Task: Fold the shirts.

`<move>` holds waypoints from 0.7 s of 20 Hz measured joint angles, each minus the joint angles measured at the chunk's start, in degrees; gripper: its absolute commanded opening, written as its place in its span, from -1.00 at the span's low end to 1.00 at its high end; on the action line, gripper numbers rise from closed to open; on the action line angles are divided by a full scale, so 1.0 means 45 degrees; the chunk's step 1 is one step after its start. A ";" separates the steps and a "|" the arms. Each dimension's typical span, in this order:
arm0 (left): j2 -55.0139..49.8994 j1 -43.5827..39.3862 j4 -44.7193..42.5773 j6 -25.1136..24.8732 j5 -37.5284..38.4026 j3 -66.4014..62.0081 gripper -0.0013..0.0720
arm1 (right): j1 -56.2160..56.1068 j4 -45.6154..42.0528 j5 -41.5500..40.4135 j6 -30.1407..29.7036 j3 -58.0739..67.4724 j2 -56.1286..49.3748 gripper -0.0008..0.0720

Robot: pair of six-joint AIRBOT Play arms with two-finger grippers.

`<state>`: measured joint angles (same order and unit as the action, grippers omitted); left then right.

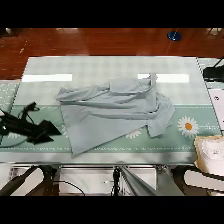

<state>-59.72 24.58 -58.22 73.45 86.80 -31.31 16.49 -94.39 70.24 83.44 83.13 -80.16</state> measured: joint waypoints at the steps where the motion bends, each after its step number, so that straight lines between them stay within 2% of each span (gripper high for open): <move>1: 0.0306 0.0044 0.0204 -0.0044 -0.0029 0.0549 0.83 | 0.0209 0.0272 -0.0019 -0.0107 -0.0112 0.0000 0.19; 8: 0.1015 -0.0427 0.0782 0.0355 -0.0452 0.1904 0.83 | 0.0695 0.1695 -0.0379 -0.0597 -0.0393 0.0010 0.19; 14: 0.0325 -0.2778 0.0539 0.1666 -0.1462 0.2040 0.83 | 0.0748 0.1972 -0.0529 -0.0685 -0.0423 0.0010 0.19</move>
<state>-58.26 12.08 -55.79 80.95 80.23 -22.13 19.86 -85.52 67.85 80.36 81.23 -80.12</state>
